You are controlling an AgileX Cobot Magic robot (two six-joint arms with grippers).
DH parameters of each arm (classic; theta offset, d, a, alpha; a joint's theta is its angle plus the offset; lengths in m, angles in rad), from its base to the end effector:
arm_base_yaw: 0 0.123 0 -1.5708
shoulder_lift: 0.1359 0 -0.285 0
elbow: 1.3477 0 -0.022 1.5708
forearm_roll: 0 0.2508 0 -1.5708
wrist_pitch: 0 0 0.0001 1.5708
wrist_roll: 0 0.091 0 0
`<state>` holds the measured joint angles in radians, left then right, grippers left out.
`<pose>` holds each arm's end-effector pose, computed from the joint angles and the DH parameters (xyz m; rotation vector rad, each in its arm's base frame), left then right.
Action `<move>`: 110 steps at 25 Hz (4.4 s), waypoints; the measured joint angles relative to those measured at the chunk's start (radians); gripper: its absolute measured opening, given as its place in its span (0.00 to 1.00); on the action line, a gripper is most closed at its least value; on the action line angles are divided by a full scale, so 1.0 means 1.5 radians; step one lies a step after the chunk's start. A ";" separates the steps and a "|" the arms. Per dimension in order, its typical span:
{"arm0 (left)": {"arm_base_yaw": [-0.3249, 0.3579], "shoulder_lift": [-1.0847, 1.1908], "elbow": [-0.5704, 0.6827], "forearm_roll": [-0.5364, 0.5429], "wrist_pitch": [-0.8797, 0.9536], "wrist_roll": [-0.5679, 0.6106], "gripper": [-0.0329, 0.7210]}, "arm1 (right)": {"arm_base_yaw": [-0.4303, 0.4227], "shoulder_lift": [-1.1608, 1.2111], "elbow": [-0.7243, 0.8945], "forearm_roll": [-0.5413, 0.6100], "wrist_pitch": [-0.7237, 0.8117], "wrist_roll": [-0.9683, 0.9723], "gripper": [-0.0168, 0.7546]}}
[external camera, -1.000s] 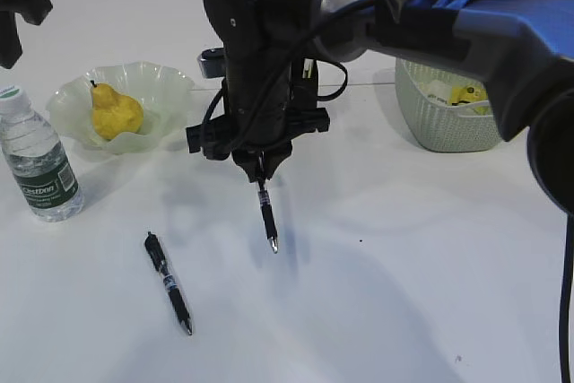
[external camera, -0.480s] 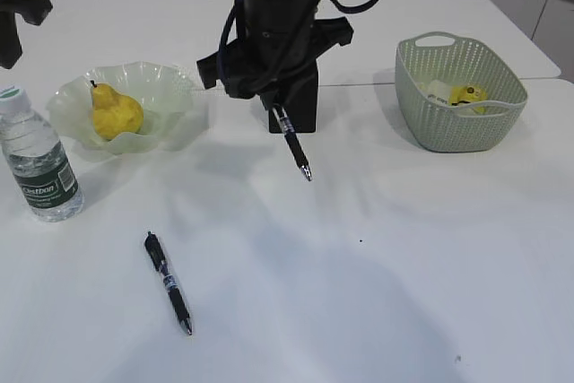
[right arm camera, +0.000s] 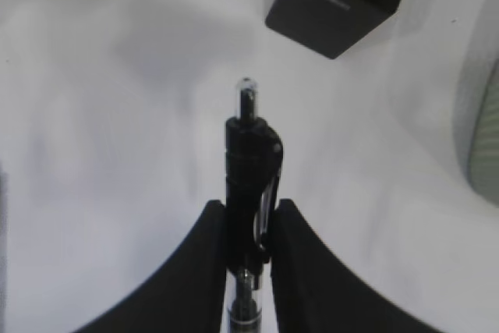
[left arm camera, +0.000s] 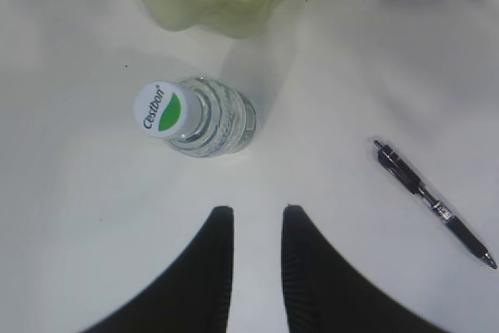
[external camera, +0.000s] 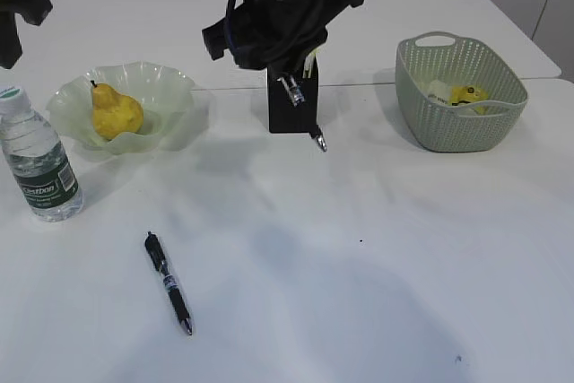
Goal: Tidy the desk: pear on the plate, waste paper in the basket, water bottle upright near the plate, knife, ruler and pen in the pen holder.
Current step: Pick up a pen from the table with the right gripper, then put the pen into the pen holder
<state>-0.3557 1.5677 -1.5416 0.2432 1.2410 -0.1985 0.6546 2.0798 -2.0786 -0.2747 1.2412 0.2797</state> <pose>0.3083 -0.0924 0.3611 0.2565 2.6836 0.1741 0.3757 0.2589 0.3141 -0.5381 2.5928 -0.0801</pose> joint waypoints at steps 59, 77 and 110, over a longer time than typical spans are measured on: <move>0.000 0.000 0.000 0.000 -0.031 0.000 0.23 | -0.208 0.010 0.189 -0.107 -0.917 0.043 0.22; 0.000 0.000 0.000 0.000 -0.038 0.000 0.23 | -0.222 0.083 0.192 -0.161 -1.031 0.042 0.22; 0.000 0.000 0.000 0.000 -0.056 0.000 0.23 | -0.234 0.145 0.170 -0.164 -1.020 0.042 0.22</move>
<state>-0.3557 1.5677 -1.5416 0.2432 1.1571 -0.1985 0.3033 2.2967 -1.8234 -0.5214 -0.2888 0.3430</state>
